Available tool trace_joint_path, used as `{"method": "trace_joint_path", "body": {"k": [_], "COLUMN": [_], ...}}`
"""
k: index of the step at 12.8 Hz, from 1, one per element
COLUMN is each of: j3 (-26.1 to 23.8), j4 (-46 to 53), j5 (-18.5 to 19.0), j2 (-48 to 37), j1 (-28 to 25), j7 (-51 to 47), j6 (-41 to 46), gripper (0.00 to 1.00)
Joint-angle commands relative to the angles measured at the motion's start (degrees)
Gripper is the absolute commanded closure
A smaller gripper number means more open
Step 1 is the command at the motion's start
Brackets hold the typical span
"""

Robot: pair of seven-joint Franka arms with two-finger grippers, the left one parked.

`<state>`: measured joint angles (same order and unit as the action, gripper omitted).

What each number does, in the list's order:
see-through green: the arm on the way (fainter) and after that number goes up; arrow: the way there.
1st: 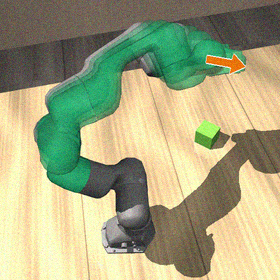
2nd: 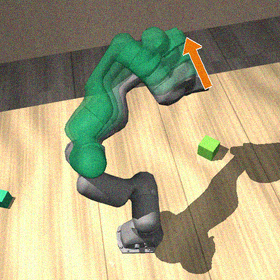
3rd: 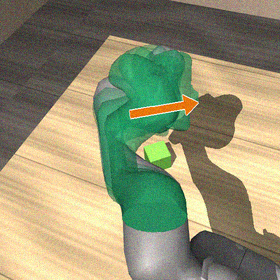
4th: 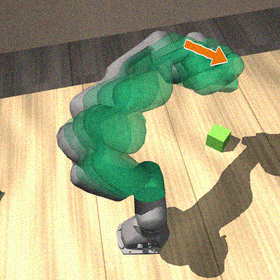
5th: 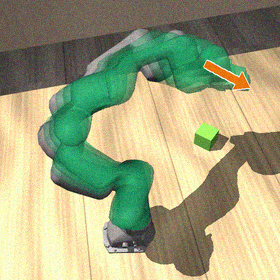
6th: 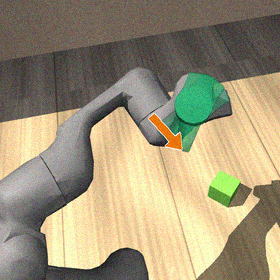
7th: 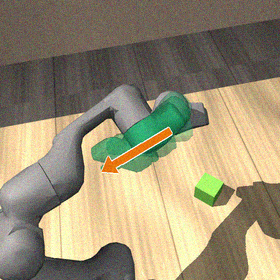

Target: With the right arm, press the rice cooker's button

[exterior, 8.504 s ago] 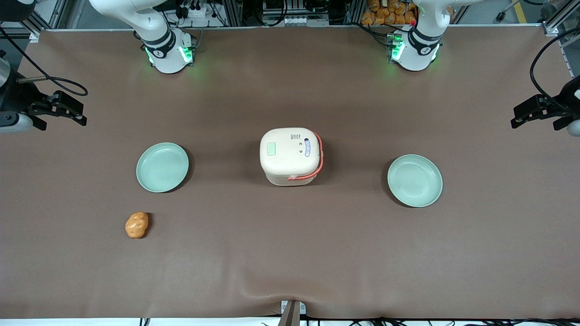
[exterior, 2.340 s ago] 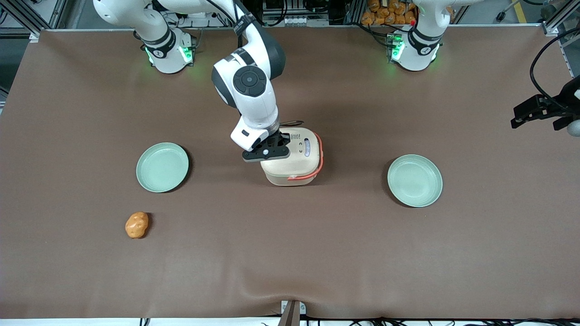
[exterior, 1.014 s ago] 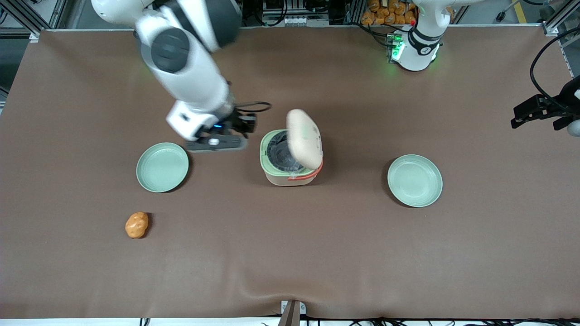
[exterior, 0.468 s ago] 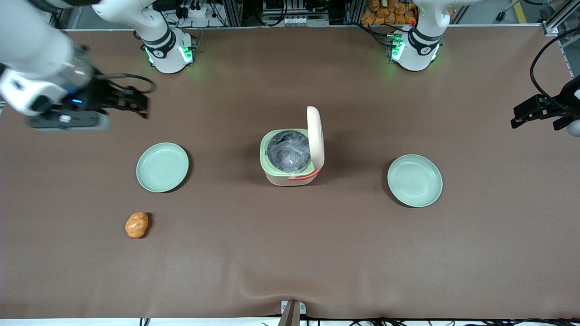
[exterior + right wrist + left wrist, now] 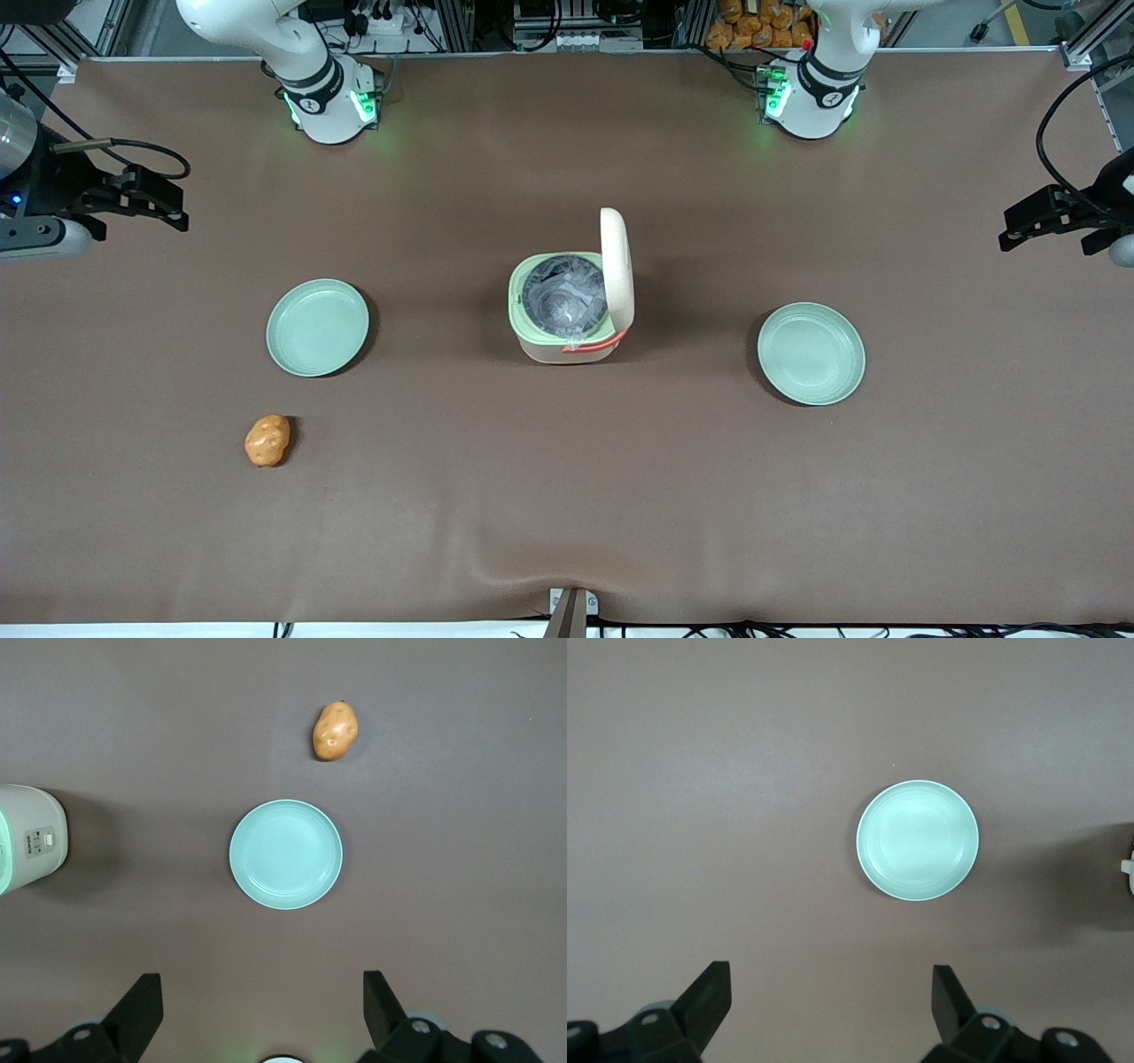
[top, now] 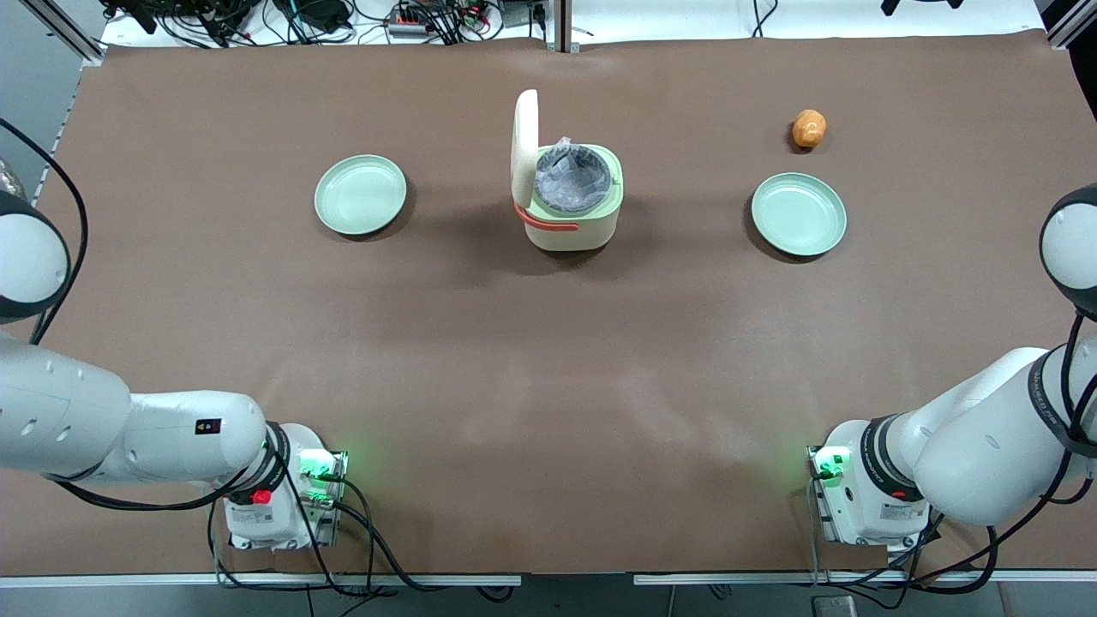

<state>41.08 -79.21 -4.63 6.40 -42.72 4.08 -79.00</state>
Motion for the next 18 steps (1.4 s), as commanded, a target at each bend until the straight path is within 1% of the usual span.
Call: {"method": "trace_joint_path", "body": {"k": [1,3,7,8,9,10,12,13,14,15,18], "j3": [0.0,0.0,-0.1,-0.5,-2.2,-6.9,-20.3,-24.6,-28.2,-30.6,-35.0], "j4": [-0.5,-0.5,-0.5,-0.4,-0.4,-0.4,-0.2,-0.2,-0.1,-0.1,0.0], "j5": [2.2,2.2,2.0,1.8,1.4,1.4,2.1,2.1,2.1,2.1,3.0], "j2": [-0.5,-0.3,-0.2,-0.2,-0.1,-0.2,-0.8,-0.8,-0.8,-0.9,-1.0], "j1": [0.0,1.2,1.2,1.8,4.2,8.5,20.9,25.5,29.1,31.3,35.2], "j7": [1.4,3.4,3.4,3.4,3.4,3.3,3.3,3.3,3.4,3.3,3.3], "j6": [-0.9,-1.6,-1.9,-1.9,-2.0,-1.8,-1.6,-1.6,-1.6,-1.5,-1.4], "gripper": [0.0,0.0,0.0,0.0,0.0,0.0,0.0,0.0,0.0,0.0,0.0]}}
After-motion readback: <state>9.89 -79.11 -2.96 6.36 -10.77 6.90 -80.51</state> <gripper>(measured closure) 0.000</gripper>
